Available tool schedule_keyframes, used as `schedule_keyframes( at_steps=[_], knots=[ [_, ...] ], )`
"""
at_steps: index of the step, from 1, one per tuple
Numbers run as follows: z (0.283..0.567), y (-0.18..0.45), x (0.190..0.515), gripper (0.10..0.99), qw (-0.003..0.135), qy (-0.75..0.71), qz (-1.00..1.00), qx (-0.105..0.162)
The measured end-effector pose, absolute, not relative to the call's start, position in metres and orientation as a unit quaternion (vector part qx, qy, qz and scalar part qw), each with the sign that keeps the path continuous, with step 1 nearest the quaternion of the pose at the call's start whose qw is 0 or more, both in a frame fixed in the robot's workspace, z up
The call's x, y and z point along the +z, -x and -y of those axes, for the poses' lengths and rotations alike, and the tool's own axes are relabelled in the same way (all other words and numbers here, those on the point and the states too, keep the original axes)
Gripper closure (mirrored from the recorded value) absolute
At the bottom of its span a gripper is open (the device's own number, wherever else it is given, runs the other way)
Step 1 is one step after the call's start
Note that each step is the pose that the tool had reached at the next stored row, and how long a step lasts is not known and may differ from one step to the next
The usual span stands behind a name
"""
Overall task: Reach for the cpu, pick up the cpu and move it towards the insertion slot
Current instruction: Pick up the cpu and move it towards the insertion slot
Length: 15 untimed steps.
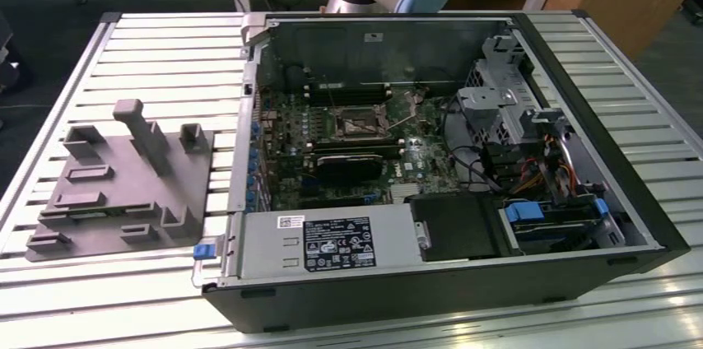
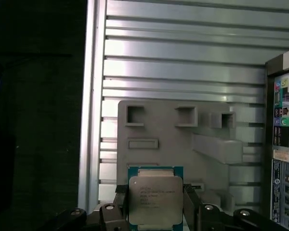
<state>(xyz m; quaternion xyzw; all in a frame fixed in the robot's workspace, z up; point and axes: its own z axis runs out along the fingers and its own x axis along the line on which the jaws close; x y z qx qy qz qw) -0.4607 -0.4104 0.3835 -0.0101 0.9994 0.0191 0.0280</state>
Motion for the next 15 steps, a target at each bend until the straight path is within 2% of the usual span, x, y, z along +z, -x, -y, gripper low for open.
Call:
schedule_keyframes(
  at_steps=[15],
  knots=[
    [0.4103, 0.4522, 0.3914, 0.545, 0.028, 0.010, -0.999, 0.019]
  ],
)
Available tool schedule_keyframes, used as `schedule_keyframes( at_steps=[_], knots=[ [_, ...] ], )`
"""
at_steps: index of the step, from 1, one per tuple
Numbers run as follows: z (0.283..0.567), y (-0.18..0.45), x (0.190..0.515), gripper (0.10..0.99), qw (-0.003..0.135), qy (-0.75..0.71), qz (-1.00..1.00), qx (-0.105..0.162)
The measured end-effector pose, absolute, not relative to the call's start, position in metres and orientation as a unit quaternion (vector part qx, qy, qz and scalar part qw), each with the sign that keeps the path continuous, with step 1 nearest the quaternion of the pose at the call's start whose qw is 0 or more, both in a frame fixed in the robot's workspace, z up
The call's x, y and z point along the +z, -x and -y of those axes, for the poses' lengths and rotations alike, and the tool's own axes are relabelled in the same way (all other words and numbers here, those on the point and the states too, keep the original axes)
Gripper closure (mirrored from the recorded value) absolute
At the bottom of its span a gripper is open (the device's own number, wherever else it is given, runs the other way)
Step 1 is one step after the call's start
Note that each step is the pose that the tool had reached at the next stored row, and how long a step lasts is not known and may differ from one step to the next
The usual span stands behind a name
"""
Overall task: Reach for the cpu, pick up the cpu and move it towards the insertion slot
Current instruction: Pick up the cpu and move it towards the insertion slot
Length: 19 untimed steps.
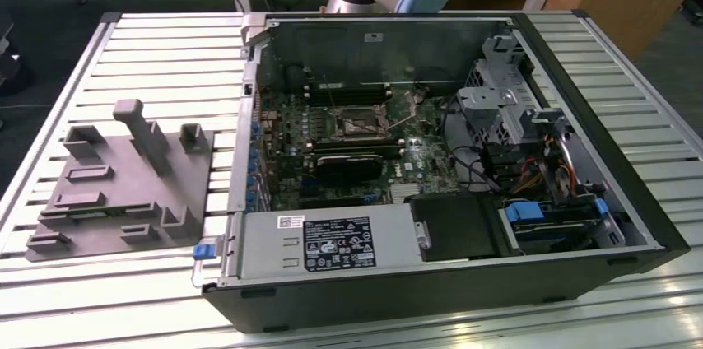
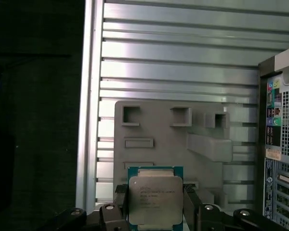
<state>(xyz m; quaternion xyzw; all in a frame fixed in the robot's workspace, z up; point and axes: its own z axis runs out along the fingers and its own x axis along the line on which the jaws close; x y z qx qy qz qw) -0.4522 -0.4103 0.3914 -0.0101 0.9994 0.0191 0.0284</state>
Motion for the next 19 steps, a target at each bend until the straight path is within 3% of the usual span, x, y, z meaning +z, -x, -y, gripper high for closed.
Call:
schedule_keyframes(
  at_steps=[19],
  knots=[
    [0.410, 0.403, 0.391, 0.545, 0.028, 0.010, -0.999, 0.019]
  ],
)
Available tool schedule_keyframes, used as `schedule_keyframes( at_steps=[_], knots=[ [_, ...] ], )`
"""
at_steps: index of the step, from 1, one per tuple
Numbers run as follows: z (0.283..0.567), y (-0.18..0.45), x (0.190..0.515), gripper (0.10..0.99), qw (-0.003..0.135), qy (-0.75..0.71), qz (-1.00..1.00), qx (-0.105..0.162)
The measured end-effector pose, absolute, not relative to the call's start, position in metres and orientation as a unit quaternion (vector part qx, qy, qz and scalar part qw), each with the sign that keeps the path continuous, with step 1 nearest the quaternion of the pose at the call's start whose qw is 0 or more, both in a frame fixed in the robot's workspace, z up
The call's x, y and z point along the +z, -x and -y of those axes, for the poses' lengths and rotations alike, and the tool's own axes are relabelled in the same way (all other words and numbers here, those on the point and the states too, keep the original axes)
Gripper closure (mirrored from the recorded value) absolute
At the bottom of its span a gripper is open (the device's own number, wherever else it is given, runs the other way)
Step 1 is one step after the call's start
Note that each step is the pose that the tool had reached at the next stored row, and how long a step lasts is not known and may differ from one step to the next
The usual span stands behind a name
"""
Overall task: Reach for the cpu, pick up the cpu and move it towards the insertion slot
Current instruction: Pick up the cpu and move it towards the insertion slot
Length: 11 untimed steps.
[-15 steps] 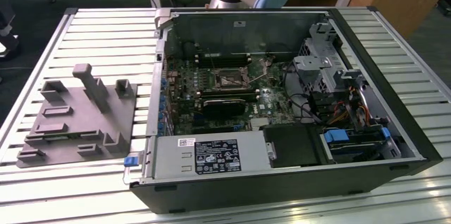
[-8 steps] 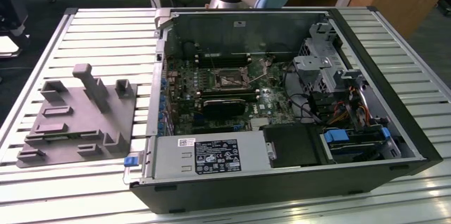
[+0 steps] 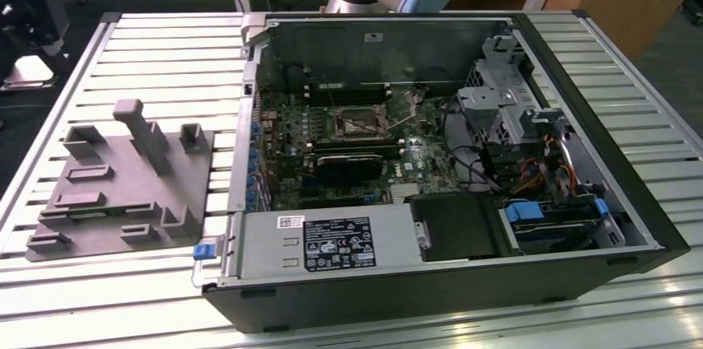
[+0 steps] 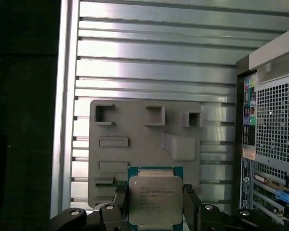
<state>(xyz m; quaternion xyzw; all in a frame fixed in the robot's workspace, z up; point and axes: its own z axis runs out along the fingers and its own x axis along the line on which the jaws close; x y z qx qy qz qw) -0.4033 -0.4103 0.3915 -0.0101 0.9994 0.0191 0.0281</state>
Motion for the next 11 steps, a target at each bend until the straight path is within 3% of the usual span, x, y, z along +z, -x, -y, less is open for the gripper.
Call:
schedule_keyframes(
  at_steps=[11],
  knots=[
    [0.410, 0.374, 0.391, 0.545, 0.028, 0.010, -0.999, 0.019]
  ],
)
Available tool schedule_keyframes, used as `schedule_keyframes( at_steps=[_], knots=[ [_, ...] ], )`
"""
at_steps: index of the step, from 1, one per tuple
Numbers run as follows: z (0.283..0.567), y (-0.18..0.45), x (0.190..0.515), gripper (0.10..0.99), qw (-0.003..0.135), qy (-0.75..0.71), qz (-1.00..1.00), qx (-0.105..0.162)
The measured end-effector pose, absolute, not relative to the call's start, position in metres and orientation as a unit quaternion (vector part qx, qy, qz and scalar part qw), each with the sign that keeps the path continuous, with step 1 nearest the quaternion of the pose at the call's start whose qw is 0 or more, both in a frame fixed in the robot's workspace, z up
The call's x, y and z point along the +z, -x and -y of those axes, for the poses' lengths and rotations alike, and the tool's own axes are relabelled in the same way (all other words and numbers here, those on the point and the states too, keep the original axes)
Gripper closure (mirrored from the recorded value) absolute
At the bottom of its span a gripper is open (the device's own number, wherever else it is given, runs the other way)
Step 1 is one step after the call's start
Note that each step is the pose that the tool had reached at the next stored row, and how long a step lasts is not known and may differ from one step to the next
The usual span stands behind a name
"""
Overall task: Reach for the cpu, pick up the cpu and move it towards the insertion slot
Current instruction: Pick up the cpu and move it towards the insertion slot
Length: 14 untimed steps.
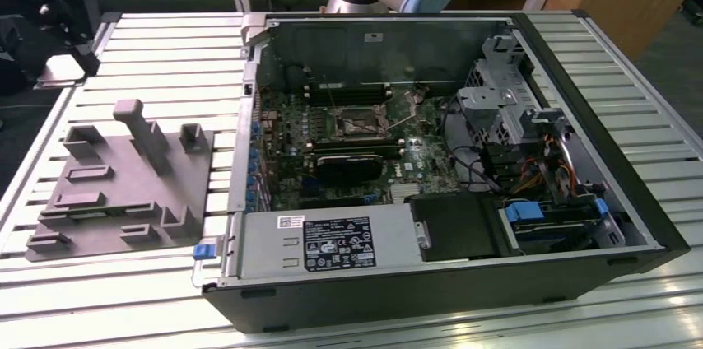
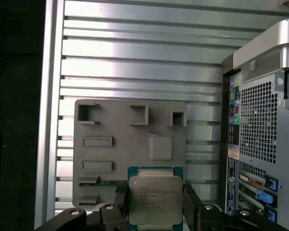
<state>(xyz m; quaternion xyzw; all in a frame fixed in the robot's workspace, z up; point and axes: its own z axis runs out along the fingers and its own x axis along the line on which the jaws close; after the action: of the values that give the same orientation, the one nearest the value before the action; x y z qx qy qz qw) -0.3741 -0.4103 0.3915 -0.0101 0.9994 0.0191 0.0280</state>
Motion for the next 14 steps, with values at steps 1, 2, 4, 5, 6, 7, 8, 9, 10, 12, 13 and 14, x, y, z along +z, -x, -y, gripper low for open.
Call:
schedule_keyframes(
  at_steps=[1, 2, 4, 5, 6, 7, 8, 9, 10, 12, 13, 14],
  knots=[
    [0.410, 0.372, 0.391, 0.545, 0.028, 0.010, -0.999, 0.019],
    [0.410, 0.369, 0.391, 0.545, 0.028, 0.010, -0.999, 0.019],
    [0.410, 0.364, 0.391, 0.545, 0.028, 0.010, -0.999, 0.019],
    [0.410, 0.362, 0.391, 0.545, 0.028, 0.010, -0.999, 0.019],
    [0.410, 0.359, 0.391, 0.545, 0.028, 0.010, -0.999, 0.019],
    [0.410, 0.358, 0.391, 0.545, 0.028, 0.010, -0.999, 0.019],
    [0.410, 0.356, 0.391, 0.545, 0.028, 0.010, -0.999, 0.019],
    [0.410, 0.354, 0.391, 0.545, 0.028, 0.010, -0.999, 0.019],
    [0.410, 0.352, 0.391, 0.545, 0.028, 0.010, -0.999, 0.019],
    [0.410, 0.348, 0.391, 0.545, 0.028, 0.010, -0.999, 0.019],
    [0.410, 0.346, 0.391, 0.545, 0.028, 0.010, -0.999, 0.019],
    [0.410, 0.344, 0.391, 0.545, 0.028, 0.010, -0.999, 0.019]
  ],
)
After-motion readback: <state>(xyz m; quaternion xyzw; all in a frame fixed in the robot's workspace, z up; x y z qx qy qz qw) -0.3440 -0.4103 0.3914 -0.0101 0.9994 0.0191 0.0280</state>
